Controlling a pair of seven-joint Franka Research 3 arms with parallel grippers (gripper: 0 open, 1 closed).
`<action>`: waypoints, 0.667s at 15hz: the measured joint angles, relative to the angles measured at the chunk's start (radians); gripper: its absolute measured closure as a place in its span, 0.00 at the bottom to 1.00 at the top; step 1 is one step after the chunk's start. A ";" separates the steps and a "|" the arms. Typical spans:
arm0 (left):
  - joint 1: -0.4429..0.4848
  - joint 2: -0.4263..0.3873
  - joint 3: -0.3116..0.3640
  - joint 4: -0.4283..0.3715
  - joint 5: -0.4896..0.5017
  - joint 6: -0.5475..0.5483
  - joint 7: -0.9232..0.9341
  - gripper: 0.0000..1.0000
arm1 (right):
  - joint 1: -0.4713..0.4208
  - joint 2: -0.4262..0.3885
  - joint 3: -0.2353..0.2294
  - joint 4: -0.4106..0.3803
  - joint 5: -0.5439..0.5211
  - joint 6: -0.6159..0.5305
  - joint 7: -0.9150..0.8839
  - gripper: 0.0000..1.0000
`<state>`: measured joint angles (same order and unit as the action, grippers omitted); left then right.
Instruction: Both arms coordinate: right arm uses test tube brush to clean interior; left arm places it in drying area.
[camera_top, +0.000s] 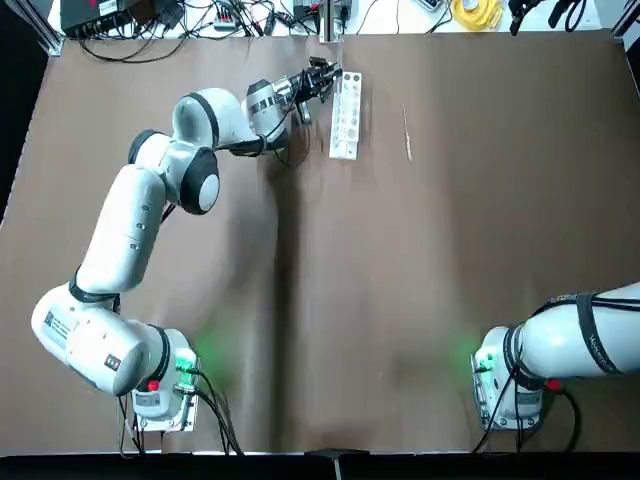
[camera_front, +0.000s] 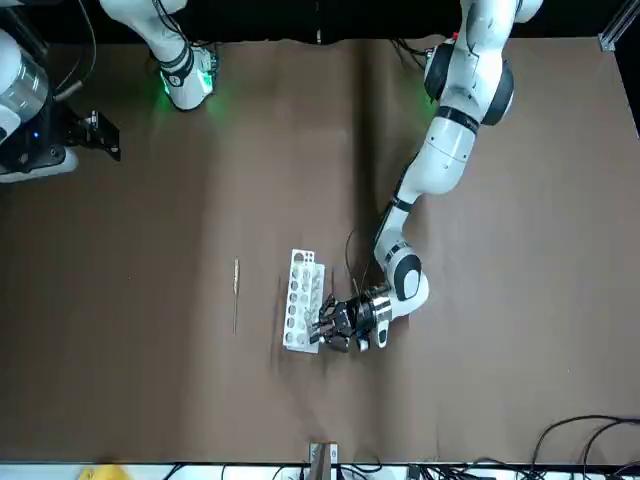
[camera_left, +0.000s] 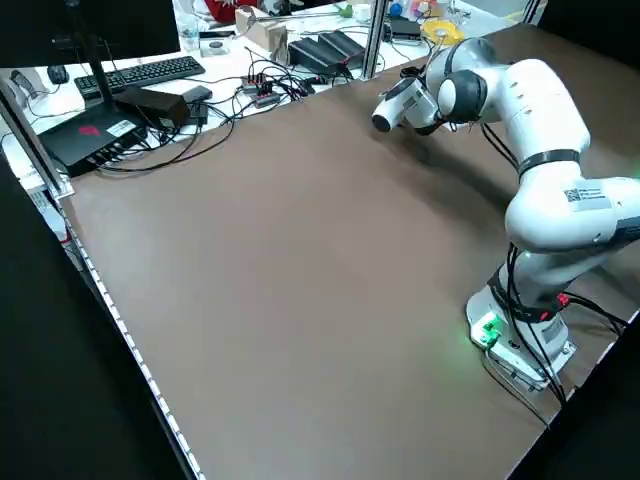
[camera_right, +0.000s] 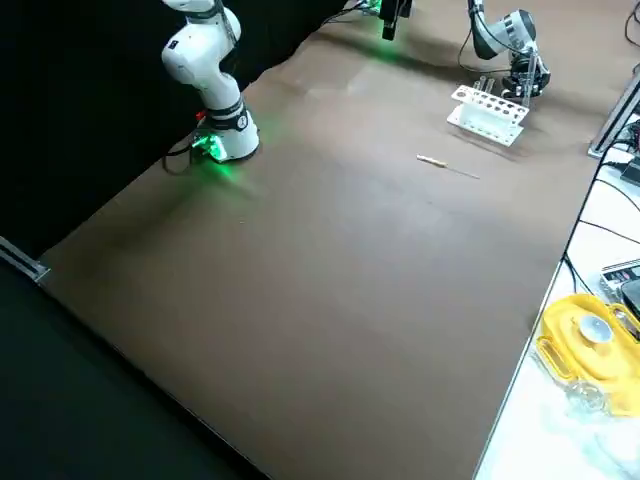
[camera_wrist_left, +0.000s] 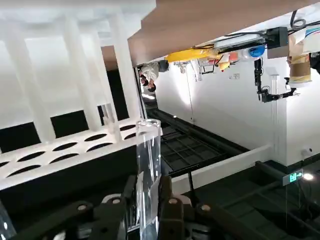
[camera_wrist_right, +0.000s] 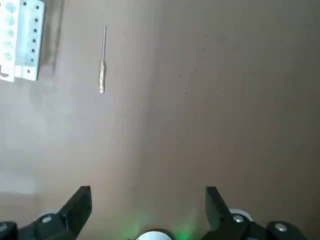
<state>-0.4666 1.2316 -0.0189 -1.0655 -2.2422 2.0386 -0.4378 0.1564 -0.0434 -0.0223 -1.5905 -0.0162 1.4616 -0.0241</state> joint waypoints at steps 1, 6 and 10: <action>0.000 0.000 0.000 0.000 0.000 0.000 0.000 0.77 | 0.000 0.000 0.000 0.000 0.000 0.000 0.000 0.00; 0.000 0.002 0.001 0.000 0.000 0.000 0.013 0.77 | 0.005 0.000 0.001 0.000 0.000 0.000 -0.001 0.00; 0.000 0.003 0.001 0.000 0.000 0.000 0.014 0.77 | 0.012 0.000 0.001 0.000 0.000 0.000 -0.001 0.00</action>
<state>-0.4665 1.2345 -0.0179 -1.0653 -2.2425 2.0389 -0.4239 0.1684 -0.0434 -0.0214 -1.5905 -0.0162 1.4616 -0.0246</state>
